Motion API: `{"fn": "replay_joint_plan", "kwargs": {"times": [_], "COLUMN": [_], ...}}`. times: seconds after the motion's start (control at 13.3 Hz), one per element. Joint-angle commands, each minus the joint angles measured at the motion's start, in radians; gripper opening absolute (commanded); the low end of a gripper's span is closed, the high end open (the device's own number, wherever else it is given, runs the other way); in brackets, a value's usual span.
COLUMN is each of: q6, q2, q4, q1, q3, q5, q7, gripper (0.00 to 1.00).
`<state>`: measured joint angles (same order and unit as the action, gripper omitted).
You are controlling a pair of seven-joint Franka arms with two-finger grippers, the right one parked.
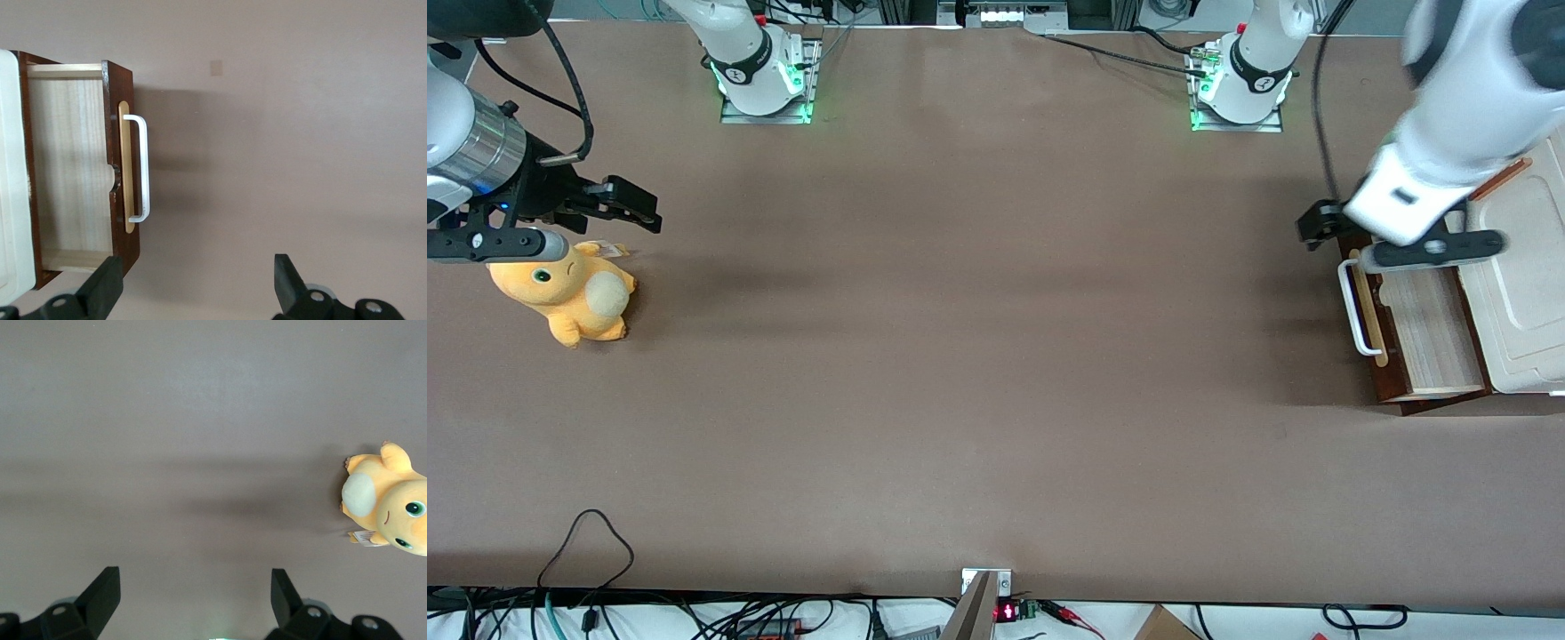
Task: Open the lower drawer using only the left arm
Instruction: 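Open the left gripper and lift it away from the handle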
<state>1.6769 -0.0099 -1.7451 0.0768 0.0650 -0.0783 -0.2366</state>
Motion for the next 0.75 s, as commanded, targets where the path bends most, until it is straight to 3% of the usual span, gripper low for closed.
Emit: {"fn": "replay_joint_plan", "kwargs": {"times": [0.0,0.68], "q6": [-0.014,-0.013], "q2": [-0.016,-0.012], "q4": [0.015,0.055], "q1": [-0.002,-0.002], "q3": [-0.060,-0.063], "q5": [0.080,0.086], "q7": [0.129,0.143], "gripper": [1.00,1.00]}}
